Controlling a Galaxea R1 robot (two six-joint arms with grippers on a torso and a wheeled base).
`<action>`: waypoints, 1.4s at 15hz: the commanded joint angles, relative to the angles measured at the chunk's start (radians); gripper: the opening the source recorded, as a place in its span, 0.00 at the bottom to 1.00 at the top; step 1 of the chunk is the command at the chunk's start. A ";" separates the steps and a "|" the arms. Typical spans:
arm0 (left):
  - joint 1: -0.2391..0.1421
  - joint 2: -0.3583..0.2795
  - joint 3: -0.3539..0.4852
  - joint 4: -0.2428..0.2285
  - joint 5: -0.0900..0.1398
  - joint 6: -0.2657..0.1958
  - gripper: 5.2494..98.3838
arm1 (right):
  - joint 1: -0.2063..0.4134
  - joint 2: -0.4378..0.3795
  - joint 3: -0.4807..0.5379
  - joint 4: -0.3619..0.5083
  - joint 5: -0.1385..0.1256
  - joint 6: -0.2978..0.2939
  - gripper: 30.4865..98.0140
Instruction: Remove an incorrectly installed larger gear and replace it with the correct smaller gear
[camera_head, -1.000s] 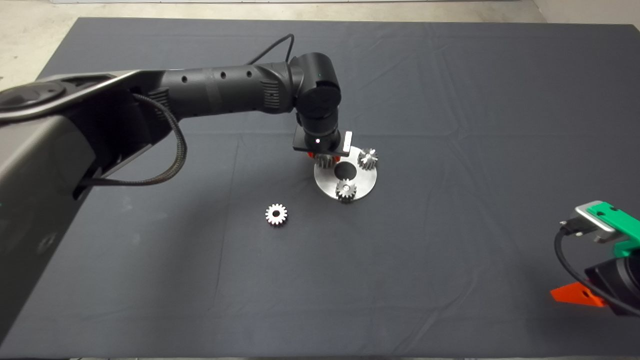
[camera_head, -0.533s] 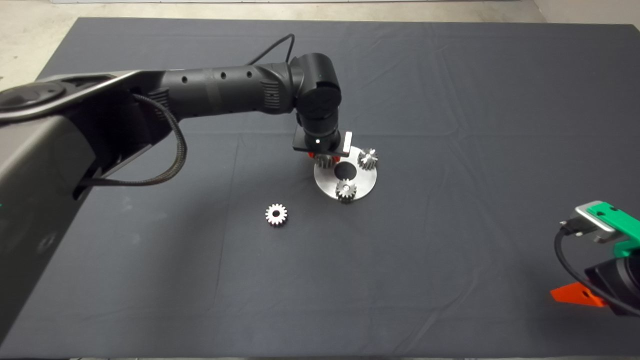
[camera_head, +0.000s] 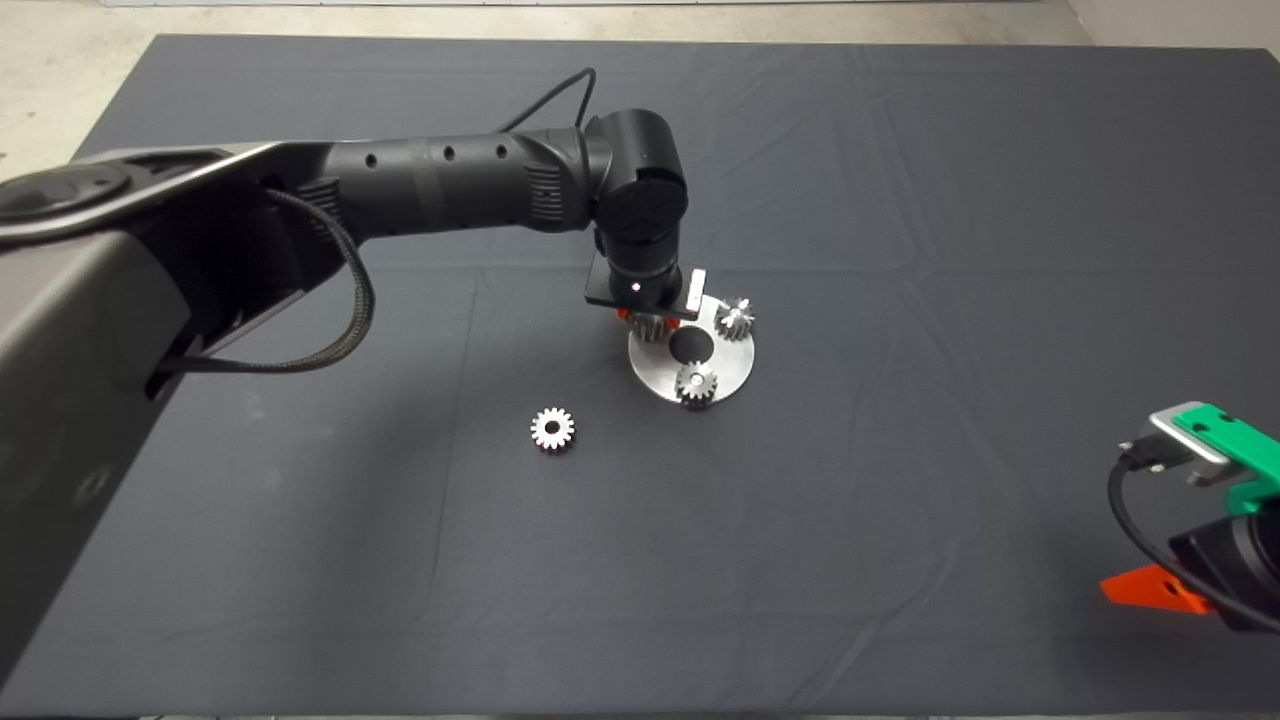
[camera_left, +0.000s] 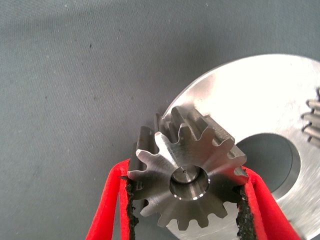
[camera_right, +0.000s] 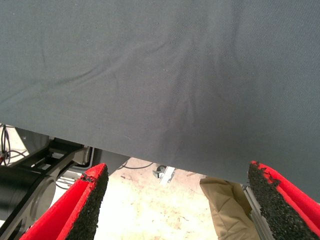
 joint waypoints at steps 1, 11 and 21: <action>-0.060 0.004 0.044 -0.002 0.067 0.001 0.29 | 0.017 0.005 0.005 0.031 -0.068 0.012 0.64; -0.055 -0.127 0.160 0.022 0.154 -0.020 0.28 | 0.017 0.001 0.003 0.031 -0.069 0.012 0.64; -0.063 0.000 0.127 0.011 0.137 -0.035 0.27 | 0.018 0.023 0.002 0.029 -0.069 0.023 0.64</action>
